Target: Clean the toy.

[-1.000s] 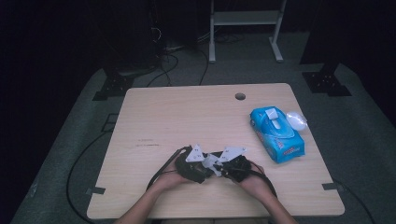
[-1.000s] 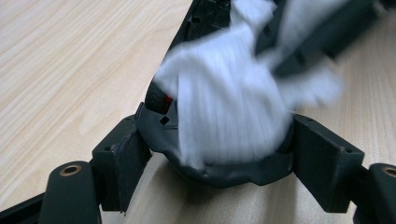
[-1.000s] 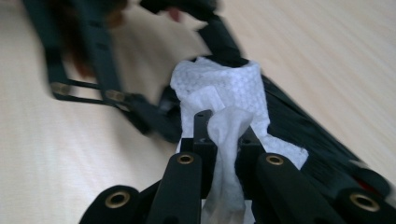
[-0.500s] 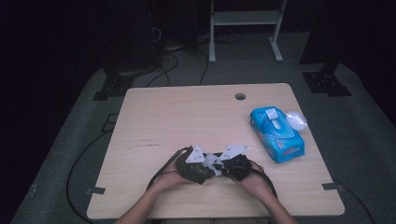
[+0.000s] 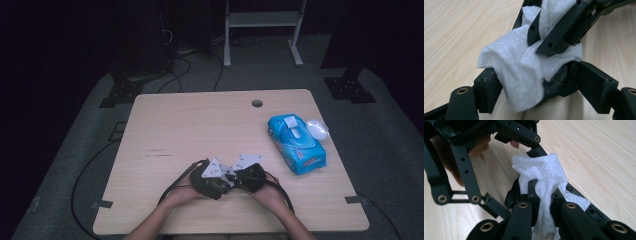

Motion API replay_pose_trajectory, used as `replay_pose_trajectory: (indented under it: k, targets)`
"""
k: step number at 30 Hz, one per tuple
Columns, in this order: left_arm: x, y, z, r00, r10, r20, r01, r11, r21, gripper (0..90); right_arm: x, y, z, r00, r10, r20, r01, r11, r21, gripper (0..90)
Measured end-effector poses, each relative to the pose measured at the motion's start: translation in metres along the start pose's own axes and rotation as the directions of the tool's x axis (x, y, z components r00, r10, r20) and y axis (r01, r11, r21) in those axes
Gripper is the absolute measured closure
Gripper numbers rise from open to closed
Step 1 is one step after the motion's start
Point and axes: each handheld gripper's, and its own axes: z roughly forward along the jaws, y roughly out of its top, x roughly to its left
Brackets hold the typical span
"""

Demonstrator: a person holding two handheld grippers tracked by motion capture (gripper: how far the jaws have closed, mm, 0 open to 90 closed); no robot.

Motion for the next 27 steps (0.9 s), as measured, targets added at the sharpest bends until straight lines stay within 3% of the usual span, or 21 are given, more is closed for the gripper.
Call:
replay_pose_trajectory:
  k: [3,5,7,13,15,17,23,27]
  targets:
    - [-0.004,0.002,0.002,0.9999,0.011,0.011,-0.011,0.9999,-0.005,24.1,0.008,0.004,0.005,0.9989,-0.013,-0.044,0.013,0.9999,-0.009,83.3]
    - [-0.006,0.003,0.002,0.9998,0.018,0.012,-0.018,0.9998,0.001,24.1,0.016,0.008,0.011,0.9976,-0.056,-0.040,0.056,0.9984,0.002,83.3]
    - [-0.005,0.002,0.001,0.9999,0.012,0.007,-0.012,0.9999,0.000,24.2,0.016,0.009,0.011,0.9967,-0.076,-0.027,0.076,0.9970,0.010,83.3]
    - [-0.004,0.001,0.001,0.9999,0.007,0.012,-0.007,1.0000,0.002,24.3,-0.006,-0.002,-0.005,0.9982,-0.022,0.055,0.022,0.9998,-0.004,83.4]
    - [-0.004,0.002,0.001,0.9999,0.010,0.011,-0.010,0.9999,0.005,24.3,-0.007,-0.004,-0.007,0.9982,-0.005,0.060,0.006,1.0000,-0.008,83.4]
    - [-0.004,0.001,0.001,0.9999,0.008,0.011,-0.008,1.0000,0.003,24.3,-0.005,-0.003,-0.007,0.9970,-0.020,0.075,0.020,0.9998,-0.002,83.3]
    - [-0.003,0.001,0.001,1.0000,0.007,-0.002,-0.007,1.0000,0.002,24.3,0.000,-0.003,-0.002,1.0000,-0.002,-0.005,0.002,1.0000,-0.006,83.3]
    - [-0.003,0.000,0.000,1.0000,0.001,-0.007,-0.001,1.0000,-0.004,24.3,0.015,0.002,0.007,0.9978,-0.051,-0.043,0.051,0.9987,0.003,83.3]
